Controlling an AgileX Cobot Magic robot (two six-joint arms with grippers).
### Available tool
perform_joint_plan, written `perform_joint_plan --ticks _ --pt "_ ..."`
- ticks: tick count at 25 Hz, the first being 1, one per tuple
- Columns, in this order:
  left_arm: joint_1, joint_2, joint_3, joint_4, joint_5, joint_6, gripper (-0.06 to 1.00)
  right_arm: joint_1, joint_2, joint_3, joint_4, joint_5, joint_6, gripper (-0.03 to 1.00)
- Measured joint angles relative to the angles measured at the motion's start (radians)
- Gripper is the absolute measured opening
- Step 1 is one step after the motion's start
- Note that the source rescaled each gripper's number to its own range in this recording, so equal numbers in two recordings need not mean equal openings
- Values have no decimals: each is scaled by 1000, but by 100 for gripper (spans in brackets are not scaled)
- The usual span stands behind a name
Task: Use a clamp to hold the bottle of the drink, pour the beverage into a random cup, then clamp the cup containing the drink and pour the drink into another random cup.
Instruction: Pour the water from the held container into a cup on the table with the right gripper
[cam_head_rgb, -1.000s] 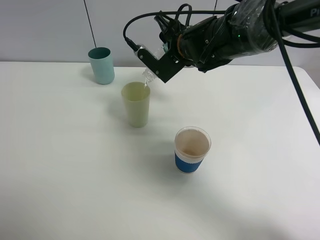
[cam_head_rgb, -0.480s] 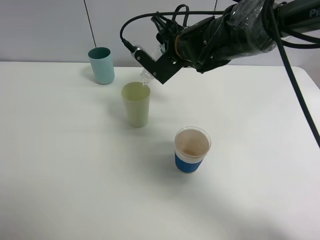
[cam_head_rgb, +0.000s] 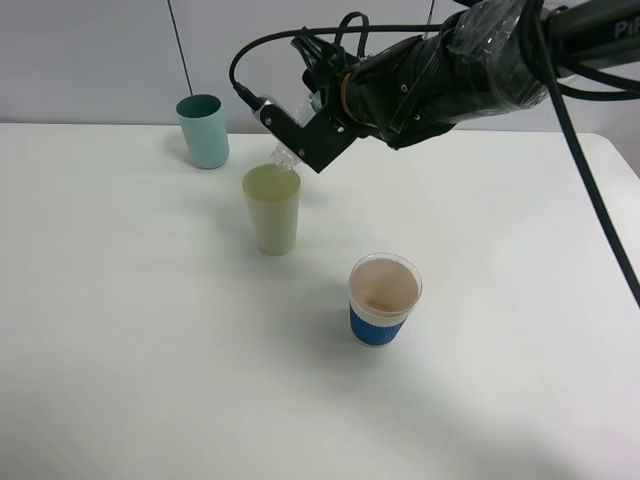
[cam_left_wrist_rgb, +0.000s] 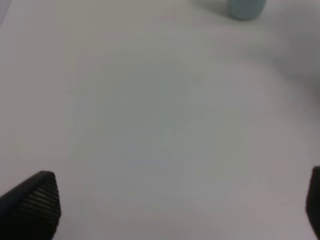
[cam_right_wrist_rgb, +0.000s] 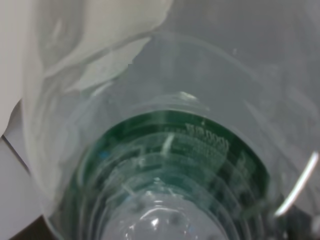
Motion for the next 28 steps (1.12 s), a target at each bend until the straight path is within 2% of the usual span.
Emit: perform_joint_plan --ticks 8,22,26,28 --pt "0 0 0 0 0 0 100 0 0 0 0 0 -121 0" --pt "0 0 0 0 0 0 100 0 0 0 0 0 -206 0" --pt "0 0 0 0 0 0 100 0 0 0 0 0 -195 0" --pt "0 0 0 0 0 0 100 0 0 0 0 0 -133 0"
